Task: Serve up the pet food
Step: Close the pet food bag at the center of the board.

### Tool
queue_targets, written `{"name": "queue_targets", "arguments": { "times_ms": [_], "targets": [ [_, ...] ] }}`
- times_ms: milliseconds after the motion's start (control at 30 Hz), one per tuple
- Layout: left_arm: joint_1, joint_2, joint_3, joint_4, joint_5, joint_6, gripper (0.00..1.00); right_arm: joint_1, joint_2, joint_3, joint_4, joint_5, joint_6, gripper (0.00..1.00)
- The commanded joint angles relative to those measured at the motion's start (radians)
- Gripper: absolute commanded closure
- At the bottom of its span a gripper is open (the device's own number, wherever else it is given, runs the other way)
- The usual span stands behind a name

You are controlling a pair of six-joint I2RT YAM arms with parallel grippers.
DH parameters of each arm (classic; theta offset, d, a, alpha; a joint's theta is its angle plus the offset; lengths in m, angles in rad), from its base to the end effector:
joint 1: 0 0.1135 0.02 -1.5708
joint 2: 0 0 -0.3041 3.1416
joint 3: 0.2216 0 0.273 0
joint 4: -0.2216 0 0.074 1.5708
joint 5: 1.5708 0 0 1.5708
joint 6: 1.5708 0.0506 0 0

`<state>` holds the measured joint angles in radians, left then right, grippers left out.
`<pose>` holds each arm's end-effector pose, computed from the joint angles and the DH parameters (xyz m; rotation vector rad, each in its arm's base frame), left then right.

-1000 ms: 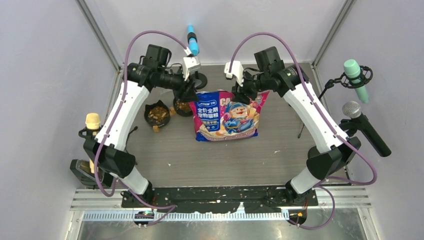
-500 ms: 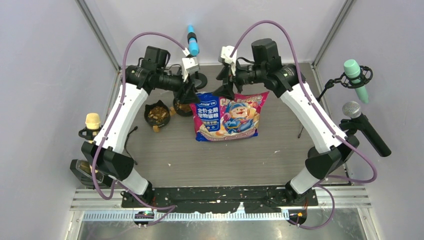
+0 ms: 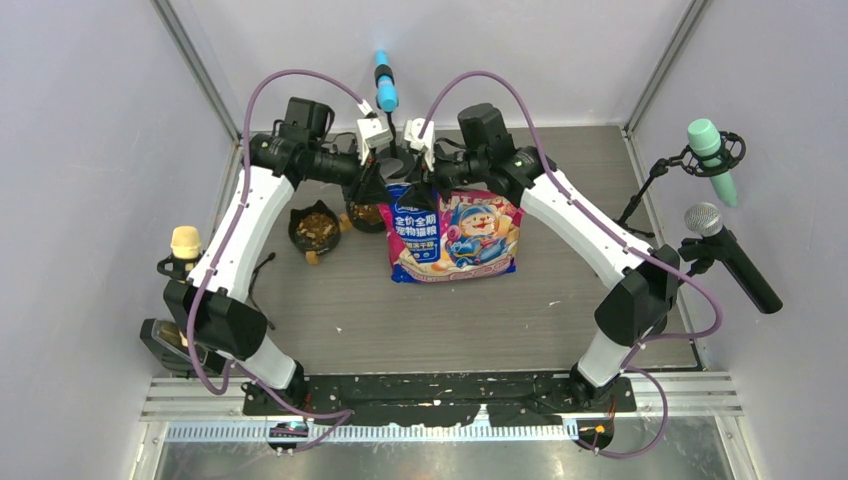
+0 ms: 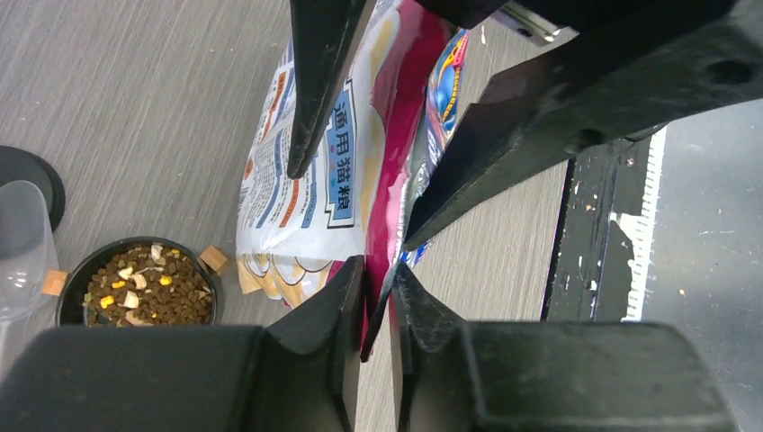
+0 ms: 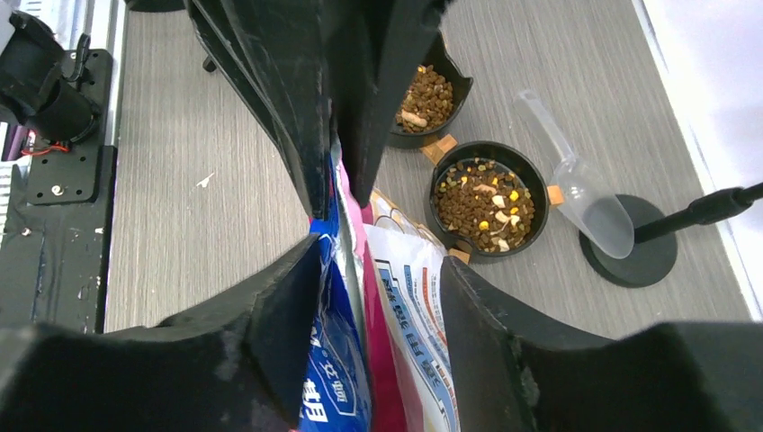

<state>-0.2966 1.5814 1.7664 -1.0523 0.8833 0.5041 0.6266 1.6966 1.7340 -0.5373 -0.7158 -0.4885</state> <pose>0.3162 -0.1375 0.4446 1.2073 1.8746 -0.9496 0.3211 0.2735 0.4313 -1.4250 1.4524 0.8225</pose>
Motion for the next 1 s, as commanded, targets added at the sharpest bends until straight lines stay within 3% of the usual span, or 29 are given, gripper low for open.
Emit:
{"name": "queue_targets", "arguments": {
  "times_ms": [0,100,300,567,733,967],
  "targets": [
    [0.007,-0.022,-0.016,0.038,0.041,0.001,0.87,0.005,-0.063,-0.045,0.135,0.056,0.0,0.44],
    [0.006,-0.02,-0.016,0.031,0.038,0.013,1.0,0.005,-0.069,-0.043,0.107,0.074,-0.044,0.55],
    [0.012,-0.026,-0.01,0.027,0.012,0.032,1.0,0.005,-0.048,0.013,-0.001,0.127,-0.106,0.68],
    [0.016,-0.046,-0.022,0.045,-0.05,0.049,1.0,0.007,-0.037,0.067,-0.075,0.158,-0.134,0.74],
    [0.018,-0.059,-0.042,0.056,-0.09,0.053,1.0,0.008,-0.036,0.09,-0.138,0.243,-0.196,0.94],
    [0.034,-0.078,-0.069,0.067,-0.121,0.073,1.0,0.008,-0.089,0.045,-0.179,0.377,-0.299,0.95]
  ]
}}
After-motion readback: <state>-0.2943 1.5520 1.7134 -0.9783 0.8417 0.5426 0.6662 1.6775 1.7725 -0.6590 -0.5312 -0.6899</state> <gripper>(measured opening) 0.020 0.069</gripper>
